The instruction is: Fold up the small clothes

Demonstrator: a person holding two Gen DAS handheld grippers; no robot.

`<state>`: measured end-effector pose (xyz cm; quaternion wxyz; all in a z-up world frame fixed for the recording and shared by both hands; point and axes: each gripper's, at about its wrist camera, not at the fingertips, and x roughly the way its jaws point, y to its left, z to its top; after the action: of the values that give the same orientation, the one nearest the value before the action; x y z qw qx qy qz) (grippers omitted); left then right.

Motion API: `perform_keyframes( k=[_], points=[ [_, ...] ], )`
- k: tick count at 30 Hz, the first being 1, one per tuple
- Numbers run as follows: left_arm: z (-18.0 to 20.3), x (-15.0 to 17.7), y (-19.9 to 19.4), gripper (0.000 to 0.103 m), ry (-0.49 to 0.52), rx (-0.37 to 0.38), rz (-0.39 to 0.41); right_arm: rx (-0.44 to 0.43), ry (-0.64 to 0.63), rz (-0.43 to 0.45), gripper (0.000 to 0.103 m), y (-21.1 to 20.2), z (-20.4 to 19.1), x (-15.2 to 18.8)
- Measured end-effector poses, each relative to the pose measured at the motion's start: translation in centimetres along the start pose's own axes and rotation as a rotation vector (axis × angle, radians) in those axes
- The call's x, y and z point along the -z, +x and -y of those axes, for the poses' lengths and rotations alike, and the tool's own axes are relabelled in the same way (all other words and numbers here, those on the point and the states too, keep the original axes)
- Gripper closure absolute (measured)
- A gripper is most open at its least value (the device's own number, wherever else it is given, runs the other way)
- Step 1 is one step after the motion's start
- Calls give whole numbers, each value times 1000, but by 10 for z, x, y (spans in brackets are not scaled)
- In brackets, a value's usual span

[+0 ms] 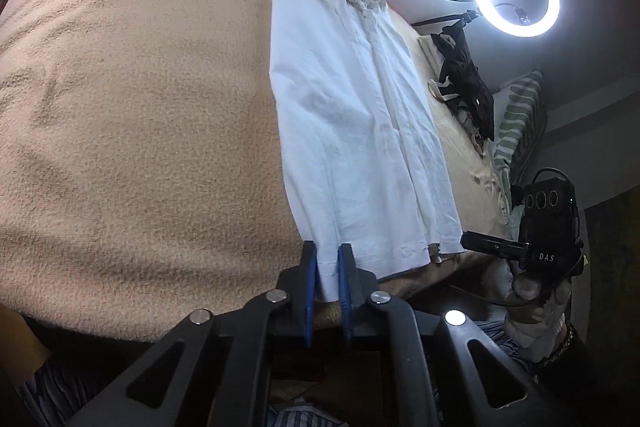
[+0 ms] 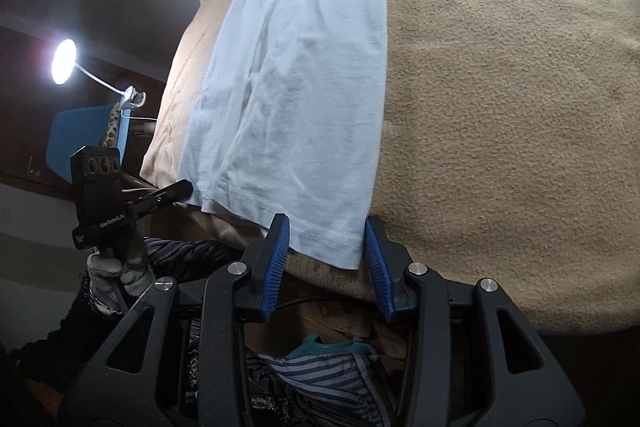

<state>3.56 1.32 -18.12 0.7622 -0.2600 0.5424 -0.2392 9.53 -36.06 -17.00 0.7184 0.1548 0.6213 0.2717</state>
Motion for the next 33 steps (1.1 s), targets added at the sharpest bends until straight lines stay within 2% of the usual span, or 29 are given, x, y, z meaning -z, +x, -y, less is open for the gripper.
perform_keyframes(
  k=[1,2,3,10,14,16,18,22,23,24,25,27,32,33],
  points=[
    [0,0,-1,98,2,4,3,-11,8,-5,77,2,1,0],
    [2,-1,-3,98,4,13,7,-24,23,-16,91,5,3,0],
    [3,-1,-4,98,7,19,10,-22,30,-13,93,6,3,0],
    [21,1,-33,99,68,27,76,-68,40,44,99,-18,-4,5],
    [24,6,-29,99,114,-14,69,-22,22,-3,99,-2,-1,10],
    [15,7,-20,100,82,-24,46,-9,59,-39,99,11,8,11],
    [4,9,-13,100,34,-11,32,-16,61,-30,100,7,10,9],
    [1,9,-16,100,25,-3,40,-21,9,15,99,-5,2,7],
    [1,8,-18,100,31,-5,42,-27,8,22,98,-7,1,5],
    [2,7,-18,100,35,-5,41,-31,16,18,90,-7,2,3],
    [2,7,-18,100,39,-6,40,-37,23,17,71,-8,3,2],
    [1,7,-18,100,40,-4,37,-58,59,31,51,-9,11,2],
    [-2,7,-14,100,32,-3,24,-95,72,19,51,0,13,-1],
    [-1,7,-13,100,31,-3,22,-94,69,20,53,1,11,-1]
  ],
)
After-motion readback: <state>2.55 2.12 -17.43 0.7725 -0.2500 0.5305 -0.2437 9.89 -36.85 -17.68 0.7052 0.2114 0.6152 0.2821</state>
